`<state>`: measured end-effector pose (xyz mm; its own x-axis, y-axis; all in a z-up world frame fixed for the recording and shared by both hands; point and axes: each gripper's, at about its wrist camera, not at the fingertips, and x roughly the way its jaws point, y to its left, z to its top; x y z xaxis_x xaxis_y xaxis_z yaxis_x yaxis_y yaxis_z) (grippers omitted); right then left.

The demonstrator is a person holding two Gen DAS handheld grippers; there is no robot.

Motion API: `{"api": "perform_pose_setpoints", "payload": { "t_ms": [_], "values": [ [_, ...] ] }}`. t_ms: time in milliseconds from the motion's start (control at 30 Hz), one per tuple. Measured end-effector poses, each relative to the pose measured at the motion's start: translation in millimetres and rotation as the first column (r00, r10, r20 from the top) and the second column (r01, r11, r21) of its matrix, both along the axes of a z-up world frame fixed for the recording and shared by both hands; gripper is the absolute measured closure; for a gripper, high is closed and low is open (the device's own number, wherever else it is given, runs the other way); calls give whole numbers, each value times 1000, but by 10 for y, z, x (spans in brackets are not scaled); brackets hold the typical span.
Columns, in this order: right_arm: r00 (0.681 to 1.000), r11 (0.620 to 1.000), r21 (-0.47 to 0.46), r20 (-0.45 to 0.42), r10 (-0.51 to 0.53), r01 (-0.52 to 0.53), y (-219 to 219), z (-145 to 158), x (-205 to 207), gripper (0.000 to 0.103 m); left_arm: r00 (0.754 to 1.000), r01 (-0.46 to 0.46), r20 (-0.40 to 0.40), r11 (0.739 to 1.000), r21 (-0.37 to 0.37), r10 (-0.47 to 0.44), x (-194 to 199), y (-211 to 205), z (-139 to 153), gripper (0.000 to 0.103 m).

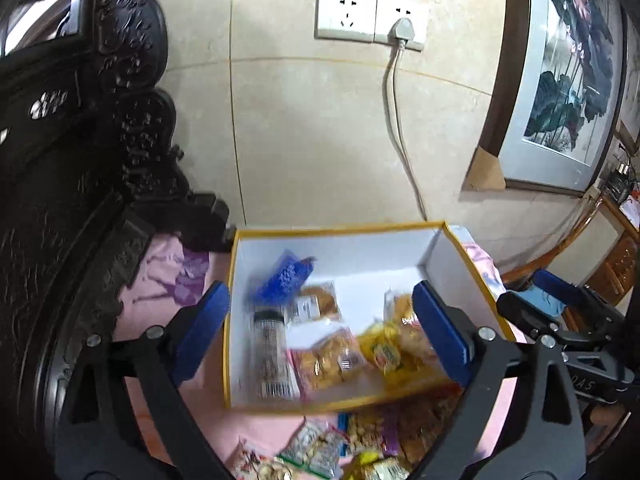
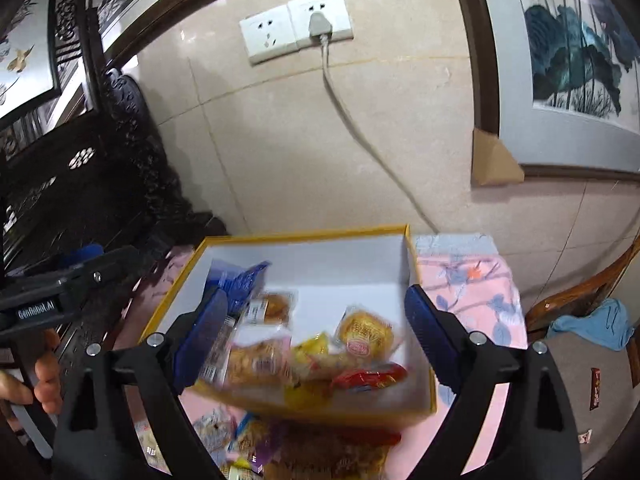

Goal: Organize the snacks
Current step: 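Carry both packs into the yellow box and open both tools, then move both tools back over the remaining snack pile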

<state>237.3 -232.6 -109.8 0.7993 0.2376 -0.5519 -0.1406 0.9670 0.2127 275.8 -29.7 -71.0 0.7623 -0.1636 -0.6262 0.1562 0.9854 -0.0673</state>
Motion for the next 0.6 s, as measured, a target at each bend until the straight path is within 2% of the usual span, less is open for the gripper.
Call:
{"api": "perform_pose_setpoints", "payload": {
  "t_ms": [233,433,533,600],
  "values": [
    [996,999,10,-84,42,-42,-15,-294,-518,12,996,-41,-83,999,-35,38,-447,214,-282,9],
    [974,988,-42,-178,140,-150,138,-656,-1014,12,982,-22,-189,1000,-18,18,-846,384,-722,9],
    [957,978,-55,-224,183,-200,234,-837,-1207,16,971,-4,-240,999,37,13,-1024,389,-986,9],
    [943,970,-49,-251,219,-238,296,-942,-1306,19,961,0,-276,999,39,10,-1125,408,-1115,9]
  ]
}}
